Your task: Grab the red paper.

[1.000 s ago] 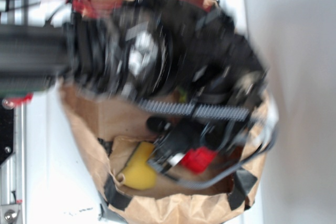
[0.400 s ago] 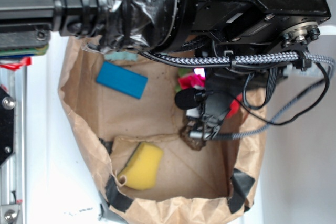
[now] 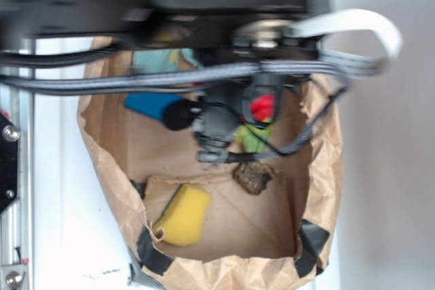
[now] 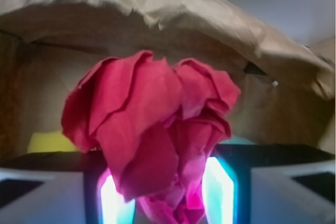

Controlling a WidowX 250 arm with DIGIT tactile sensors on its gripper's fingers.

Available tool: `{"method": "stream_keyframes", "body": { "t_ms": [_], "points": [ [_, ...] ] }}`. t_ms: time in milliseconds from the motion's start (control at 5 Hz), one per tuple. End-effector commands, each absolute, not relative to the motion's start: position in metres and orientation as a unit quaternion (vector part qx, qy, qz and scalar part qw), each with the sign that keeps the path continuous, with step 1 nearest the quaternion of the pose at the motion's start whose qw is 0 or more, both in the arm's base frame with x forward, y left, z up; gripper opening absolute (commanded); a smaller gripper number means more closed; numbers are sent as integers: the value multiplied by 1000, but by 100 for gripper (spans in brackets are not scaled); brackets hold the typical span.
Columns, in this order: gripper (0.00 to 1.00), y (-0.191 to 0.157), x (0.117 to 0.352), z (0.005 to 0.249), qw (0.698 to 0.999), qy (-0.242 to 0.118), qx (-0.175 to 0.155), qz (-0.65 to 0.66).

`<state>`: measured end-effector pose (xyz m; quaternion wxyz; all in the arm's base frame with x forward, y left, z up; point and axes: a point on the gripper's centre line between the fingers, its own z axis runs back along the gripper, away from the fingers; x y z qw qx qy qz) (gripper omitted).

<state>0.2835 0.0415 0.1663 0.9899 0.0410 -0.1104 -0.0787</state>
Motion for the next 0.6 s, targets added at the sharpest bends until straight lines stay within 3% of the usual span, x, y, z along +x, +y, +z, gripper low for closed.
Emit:
{"method": "stream_keyframes", "body": {
  "t_ms": [0,400],
  "points": [
    [0,16,257,201,987,-124,53,-86],
    [0,13,262,202,994,-63,46,-78]
  ]
}}
